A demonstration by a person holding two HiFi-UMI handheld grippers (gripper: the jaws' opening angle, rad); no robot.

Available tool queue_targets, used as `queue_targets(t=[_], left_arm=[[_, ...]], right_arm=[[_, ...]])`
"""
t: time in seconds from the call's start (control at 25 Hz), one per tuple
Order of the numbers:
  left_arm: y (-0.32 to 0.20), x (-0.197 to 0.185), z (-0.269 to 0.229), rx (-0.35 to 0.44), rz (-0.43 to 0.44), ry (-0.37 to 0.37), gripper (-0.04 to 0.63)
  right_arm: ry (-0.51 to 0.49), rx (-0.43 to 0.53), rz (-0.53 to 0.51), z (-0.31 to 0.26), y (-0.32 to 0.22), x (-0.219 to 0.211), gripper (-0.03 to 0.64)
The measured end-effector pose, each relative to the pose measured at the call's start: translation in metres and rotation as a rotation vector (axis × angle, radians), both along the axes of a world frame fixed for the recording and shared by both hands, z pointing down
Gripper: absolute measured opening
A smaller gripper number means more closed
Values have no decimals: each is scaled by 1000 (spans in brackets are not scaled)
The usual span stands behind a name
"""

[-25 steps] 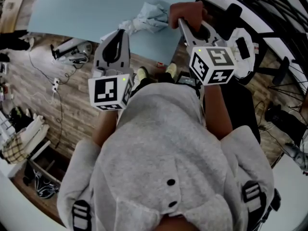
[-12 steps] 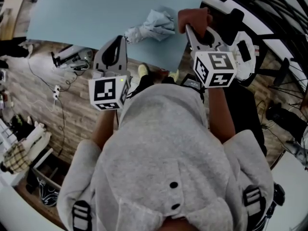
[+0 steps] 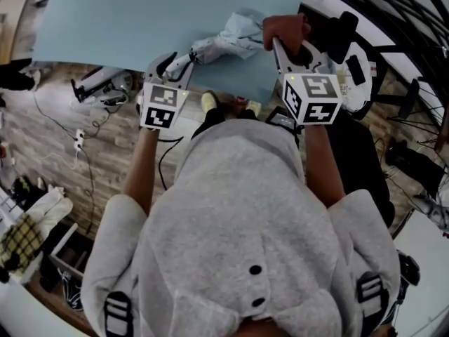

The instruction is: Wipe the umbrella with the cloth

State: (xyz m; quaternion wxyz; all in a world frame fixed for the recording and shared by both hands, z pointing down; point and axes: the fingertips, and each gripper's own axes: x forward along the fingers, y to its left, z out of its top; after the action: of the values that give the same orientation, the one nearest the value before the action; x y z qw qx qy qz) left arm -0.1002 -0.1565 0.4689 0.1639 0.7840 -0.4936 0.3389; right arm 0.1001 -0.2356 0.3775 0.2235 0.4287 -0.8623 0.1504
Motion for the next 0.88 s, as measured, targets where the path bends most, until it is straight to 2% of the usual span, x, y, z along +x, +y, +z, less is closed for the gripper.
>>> queue_targets(t=[0.16, 0.48, 0.68, 0.88], left_arm=[[3, -9, 50, -95, 123, -112, 186], [2, -23, 111, -193, 259, -189, 186], [2, -24, 134, -237, 316, -192, 184], [4, -21, 136, -254, 350, -141, 183]], right_arm=[[33, -6, 11, 6, 3, -8, 78], [87, -12, 41, 23, 7, -16, 78], [125, -5, 61, 33, 5, -18, 78], [162, 2, 91, 43, 4, -17, 78]])
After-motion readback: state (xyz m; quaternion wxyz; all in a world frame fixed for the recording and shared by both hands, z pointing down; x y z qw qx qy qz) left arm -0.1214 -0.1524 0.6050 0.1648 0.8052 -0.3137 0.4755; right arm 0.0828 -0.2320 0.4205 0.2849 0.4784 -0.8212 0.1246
